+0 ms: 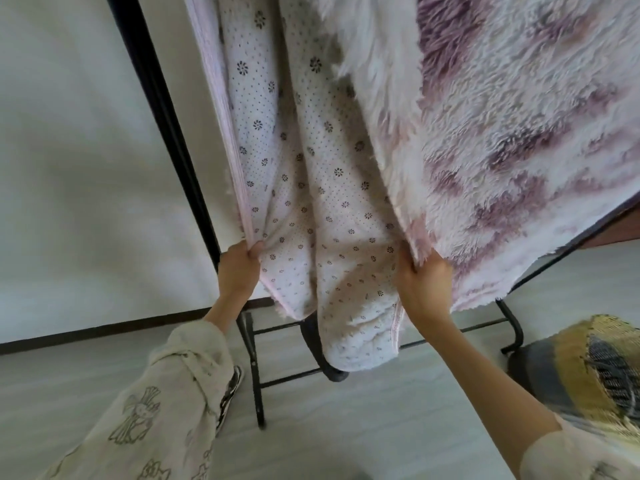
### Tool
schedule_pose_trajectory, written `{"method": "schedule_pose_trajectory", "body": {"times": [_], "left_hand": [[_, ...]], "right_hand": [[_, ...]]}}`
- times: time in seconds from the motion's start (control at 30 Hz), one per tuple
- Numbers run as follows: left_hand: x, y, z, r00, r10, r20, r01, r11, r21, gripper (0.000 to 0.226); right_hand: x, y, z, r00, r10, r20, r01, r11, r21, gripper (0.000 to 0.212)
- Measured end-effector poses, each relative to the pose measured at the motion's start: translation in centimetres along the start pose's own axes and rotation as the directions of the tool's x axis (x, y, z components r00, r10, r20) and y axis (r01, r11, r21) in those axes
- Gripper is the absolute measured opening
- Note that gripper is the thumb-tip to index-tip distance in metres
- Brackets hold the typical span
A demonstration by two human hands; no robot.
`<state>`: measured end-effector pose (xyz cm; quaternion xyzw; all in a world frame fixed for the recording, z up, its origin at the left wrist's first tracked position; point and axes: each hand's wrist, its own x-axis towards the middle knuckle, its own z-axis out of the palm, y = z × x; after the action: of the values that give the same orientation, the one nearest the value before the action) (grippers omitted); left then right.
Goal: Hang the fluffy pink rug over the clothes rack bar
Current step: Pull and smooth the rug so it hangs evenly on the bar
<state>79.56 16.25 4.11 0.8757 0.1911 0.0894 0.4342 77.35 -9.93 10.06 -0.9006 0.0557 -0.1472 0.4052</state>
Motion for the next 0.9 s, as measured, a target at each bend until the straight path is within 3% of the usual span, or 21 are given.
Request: {"method": "schedule_pose_trajectory", "body": {"times": [0.13,0.4,0.63,0.9], "left_hand": [[-0.1,-0.9,0.0,0.996,0.085,0.007,-0.085,0.996,0.028,0.037],[-2.0,-2.8,1.4,0.995,0.093,0.040,-0.094,0.995,0.019,0.039],[-3.4,-3.9,2.4,0.997,0.038,0.062,-0.042,0.996,0.077,0.044],[-4.5,-3.4,1.6,0.997,0.027,0.070,-0.035,0.992,0.118,0.046]], "right_hand": [[-1.8,-0.6,1.7,0.999,0.011,-0.032,-0.011,1.000,0.004,0.034],[-3.3,-1.7,1.2,0.996,-0.009,-0.090,0.006,0.999,-0.036,0.034],[-5.3,-2.7,0.7,0.999,-0.018,-0.037,0.015,0.998,-0.069,0.048],[-6.3,-2.3,0.3,0.985,-0.171,0.022,0.173,0.971,-0.163,0.039]]}}
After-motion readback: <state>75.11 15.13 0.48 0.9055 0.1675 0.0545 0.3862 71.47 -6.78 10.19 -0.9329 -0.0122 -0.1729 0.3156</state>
